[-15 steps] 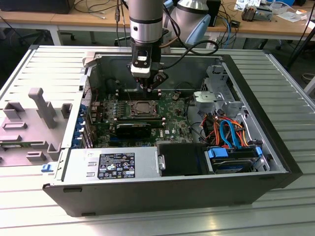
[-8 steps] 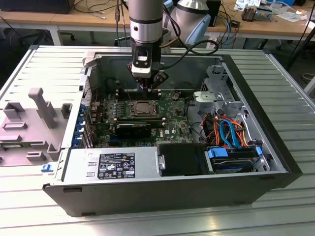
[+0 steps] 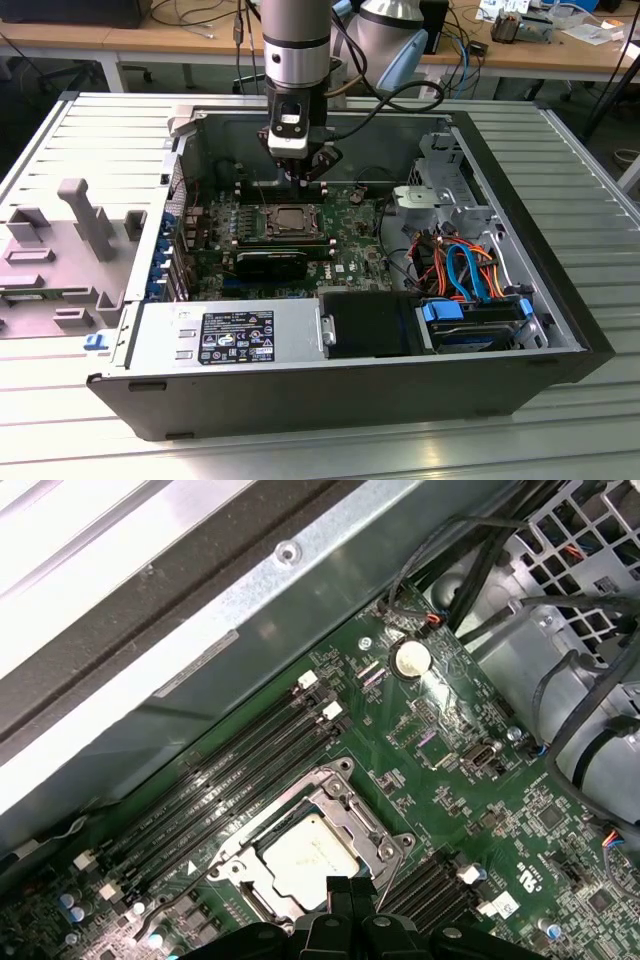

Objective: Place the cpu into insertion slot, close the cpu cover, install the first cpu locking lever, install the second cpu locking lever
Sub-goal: 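Install the first cpu locking lever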

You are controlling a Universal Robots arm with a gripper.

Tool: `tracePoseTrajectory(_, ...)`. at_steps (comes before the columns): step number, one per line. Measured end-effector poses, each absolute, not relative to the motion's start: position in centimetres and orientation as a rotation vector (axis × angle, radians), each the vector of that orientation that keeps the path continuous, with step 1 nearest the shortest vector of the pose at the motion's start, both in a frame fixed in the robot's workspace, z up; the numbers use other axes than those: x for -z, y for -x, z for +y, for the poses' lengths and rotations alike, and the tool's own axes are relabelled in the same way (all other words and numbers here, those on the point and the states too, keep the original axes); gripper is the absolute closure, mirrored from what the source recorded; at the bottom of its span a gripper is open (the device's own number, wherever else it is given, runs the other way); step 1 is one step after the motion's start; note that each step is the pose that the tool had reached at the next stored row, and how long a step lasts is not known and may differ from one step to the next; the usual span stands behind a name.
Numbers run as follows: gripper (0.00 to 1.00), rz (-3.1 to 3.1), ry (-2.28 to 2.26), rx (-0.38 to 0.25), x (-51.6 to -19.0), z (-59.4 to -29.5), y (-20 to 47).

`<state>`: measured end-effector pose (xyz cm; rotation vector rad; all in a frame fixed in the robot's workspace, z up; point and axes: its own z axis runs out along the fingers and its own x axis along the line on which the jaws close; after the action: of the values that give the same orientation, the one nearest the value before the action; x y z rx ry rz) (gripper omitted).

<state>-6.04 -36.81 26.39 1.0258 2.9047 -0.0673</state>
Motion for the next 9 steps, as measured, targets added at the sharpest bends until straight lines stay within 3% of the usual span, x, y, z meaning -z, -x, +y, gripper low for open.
tracePoseTrajectory(9,0.89,2.911,-1.006,0.067,-26.38,-36.81,6.04)
